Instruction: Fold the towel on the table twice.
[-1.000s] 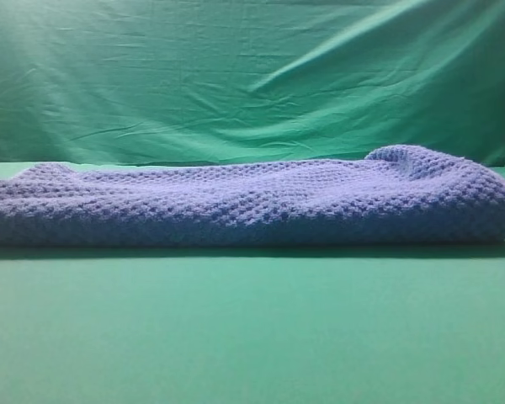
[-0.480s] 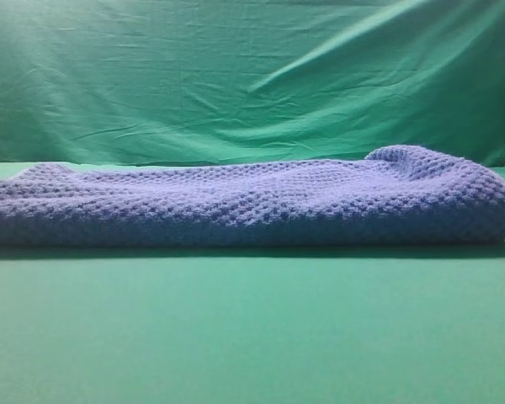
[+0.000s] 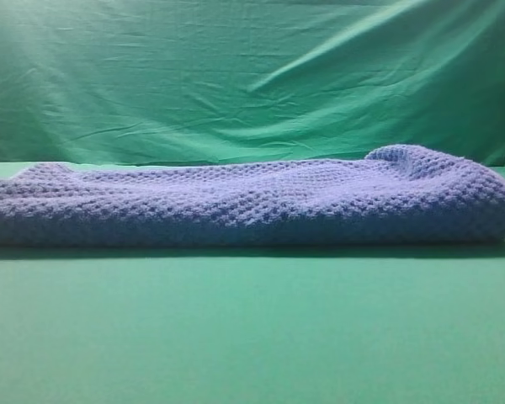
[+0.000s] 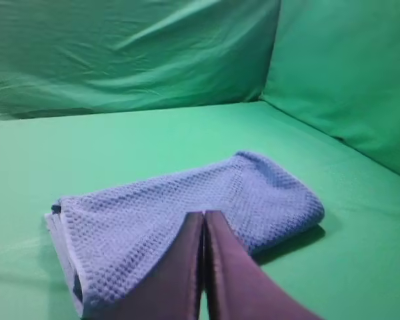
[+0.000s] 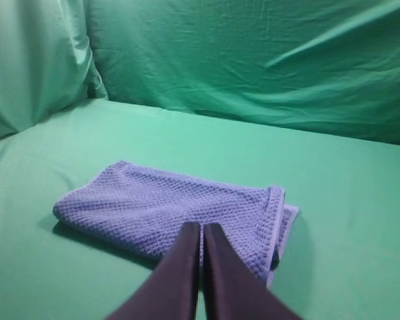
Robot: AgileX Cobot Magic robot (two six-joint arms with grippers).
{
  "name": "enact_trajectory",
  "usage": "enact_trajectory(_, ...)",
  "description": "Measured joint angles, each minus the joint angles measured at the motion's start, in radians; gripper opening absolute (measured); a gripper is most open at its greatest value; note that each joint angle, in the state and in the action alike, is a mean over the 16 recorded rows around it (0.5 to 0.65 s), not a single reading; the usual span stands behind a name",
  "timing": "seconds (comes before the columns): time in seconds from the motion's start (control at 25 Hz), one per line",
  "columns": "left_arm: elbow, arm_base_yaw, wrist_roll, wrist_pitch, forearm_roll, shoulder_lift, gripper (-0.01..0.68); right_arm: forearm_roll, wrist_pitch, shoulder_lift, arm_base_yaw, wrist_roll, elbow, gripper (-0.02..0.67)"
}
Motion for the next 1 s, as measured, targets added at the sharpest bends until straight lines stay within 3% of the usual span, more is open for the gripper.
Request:
enact_trajectory(0.48, 0.289, 0.000, -0.001, -0.381, 0.024, 0.000, 0.000, -0.002, -0.441, 0.000, -0.001, -0.027, 0.372, 0.000)
enact_trajectory(0.76, 0.378, 0.000, -0.001, -0.438, -0.006, 0.001, 0.000, -0.002, -0.632, 0.000, -0.001, -0.038, 0.495, 0.000)
enact_trajectory(1.0, 0.391, 0.000, -0.001, -0.429, -0.038, 0.002, 0.000, -0.001, -0.687, 0.000, -0.001, -0.038, 0.516, 0.000)
